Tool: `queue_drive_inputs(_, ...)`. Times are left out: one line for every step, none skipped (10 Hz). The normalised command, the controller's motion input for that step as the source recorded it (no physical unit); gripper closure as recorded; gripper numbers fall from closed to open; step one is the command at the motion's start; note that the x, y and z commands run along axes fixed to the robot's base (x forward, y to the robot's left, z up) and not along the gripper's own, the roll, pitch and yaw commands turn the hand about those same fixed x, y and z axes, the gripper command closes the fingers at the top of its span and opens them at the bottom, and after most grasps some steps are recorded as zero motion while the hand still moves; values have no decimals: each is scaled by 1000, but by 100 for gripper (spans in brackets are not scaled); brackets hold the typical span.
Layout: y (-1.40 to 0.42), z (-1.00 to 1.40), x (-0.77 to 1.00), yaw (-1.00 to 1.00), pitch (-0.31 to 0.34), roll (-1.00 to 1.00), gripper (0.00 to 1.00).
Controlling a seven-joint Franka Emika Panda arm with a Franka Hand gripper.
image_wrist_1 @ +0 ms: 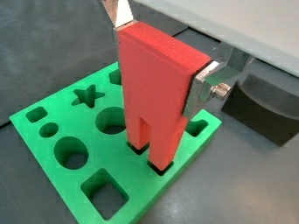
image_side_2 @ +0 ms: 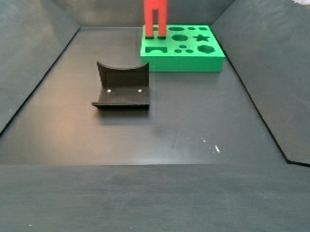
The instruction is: Insert the double-square object.
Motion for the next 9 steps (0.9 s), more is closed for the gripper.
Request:
queue_drive_inputs(0, -260, 40, 114, 3, 84, 100)
queue_drive_inputs(0, -317, 326, 0, 99, 123, 100)
queue_drive_inputs(0, -340, 489, 0, 127, 120, 100)
queue_drive_inputs(0, -349, 503, -49, 110, 74, 100)
queue_drive_inputs(-9, -300, 97, -206, 0, 0, 100)
queue_drive_inputs(0, -311, -334, -231, -33, 0, 100)
queue_drive_inputs(0, -300, -446, -174, -99, -86, 100)
queue_drive_inputs(0, -311, -163, -71, -100, -171, 100)
queue_drive_inputs(0, -249, -71, -20, -101, -191, 100)
